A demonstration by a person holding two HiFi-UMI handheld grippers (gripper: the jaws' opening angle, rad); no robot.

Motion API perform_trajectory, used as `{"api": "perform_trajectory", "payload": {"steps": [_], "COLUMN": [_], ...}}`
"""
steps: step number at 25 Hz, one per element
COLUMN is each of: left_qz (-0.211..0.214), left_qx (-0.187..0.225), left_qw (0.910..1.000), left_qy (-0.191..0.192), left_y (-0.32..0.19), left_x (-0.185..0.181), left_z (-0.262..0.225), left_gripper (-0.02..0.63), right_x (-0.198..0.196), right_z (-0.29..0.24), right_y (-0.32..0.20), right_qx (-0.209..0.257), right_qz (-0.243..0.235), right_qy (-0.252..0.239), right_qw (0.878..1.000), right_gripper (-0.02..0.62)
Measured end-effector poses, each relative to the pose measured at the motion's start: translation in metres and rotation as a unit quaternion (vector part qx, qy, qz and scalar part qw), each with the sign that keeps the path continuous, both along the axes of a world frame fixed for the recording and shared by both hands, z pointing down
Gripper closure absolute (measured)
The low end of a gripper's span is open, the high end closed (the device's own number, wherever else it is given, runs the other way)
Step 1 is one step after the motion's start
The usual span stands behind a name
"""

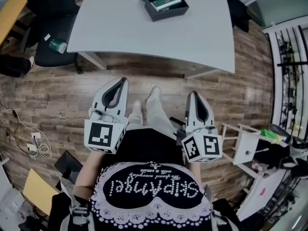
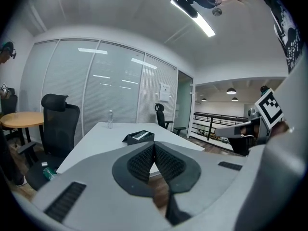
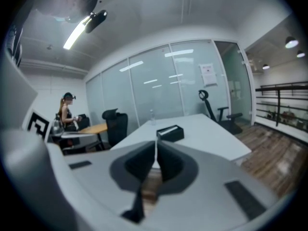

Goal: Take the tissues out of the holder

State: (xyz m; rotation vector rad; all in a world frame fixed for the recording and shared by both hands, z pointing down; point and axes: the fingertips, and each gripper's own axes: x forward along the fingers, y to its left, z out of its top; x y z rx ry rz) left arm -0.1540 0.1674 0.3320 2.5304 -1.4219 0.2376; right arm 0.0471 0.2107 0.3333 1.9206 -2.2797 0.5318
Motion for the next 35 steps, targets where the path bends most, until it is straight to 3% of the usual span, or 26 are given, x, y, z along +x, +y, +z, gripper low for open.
{"api": "perform_trajectory", "payload": {"steps": [8, 26, 35], "left_qz": [-0.021, -0.086, -0.114], "left_qx": [-0.018, 0.032, 0.041], "left_qw": [0.9996, 0.9957, 0.9927], "left_qy": [-0.005, 0.004, -0.003], "left_y": [-0.033, -0.147, -0.167], "left_x": [0.004, 0.069, 0.087], "left_z": [0.007, -0.014, -0.018], "left_gripper": [0.583, 0.583, 0.583], "right_x": [0.008, 0.092, 0.119], "right_z": [0.008, 0.003, 0.01], "right_y": [-0.043, -0.158, -0.183], "right_qx": [-0.016, 0.002, -0.005], "right_qz": [-0.018, -0.057, -0.075], "right_qy": [-0.004, -0.006, -0.015], "right_qw": [1.0, 0.998, 0.997], "right_gripper": [0.561, 0.561, 0.561]}}
